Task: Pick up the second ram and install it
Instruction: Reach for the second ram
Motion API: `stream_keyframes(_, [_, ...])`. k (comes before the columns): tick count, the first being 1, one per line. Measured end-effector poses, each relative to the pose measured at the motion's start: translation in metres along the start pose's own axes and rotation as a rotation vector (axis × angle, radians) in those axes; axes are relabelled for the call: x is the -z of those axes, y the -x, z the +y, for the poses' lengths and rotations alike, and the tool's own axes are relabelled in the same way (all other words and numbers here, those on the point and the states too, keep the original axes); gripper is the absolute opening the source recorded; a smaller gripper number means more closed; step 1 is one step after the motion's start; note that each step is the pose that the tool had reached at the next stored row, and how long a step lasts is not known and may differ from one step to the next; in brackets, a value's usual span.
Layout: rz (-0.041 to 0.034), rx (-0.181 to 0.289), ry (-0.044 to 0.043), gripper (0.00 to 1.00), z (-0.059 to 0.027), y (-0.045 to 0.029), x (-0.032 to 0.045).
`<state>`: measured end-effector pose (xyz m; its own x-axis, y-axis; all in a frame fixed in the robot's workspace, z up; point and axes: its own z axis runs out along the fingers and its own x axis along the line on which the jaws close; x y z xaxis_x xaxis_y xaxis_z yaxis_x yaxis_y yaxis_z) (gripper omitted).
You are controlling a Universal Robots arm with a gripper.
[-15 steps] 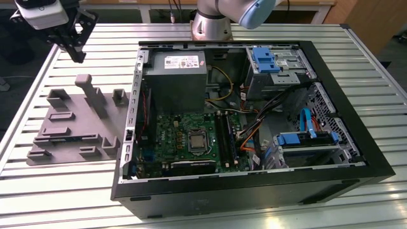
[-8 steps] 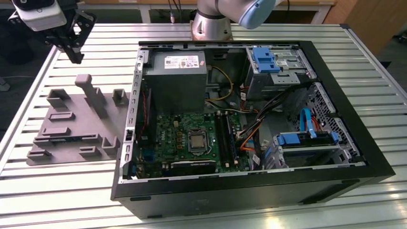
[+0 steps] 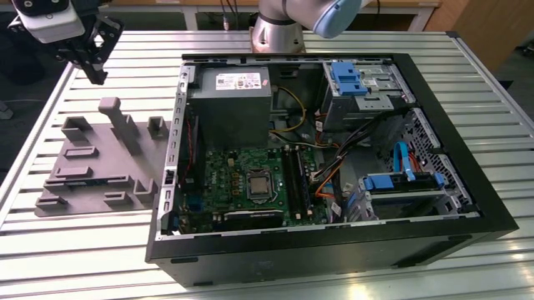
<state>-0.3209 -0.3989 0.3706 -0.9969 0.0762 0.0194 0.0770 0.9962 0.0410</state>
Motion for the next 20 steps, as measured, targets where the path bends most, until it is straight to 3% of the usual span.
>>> stream_keyframes(20, [0.0223,-0.001,-0.0017,0.11,-0.0011,-0.0101,-0.0061])
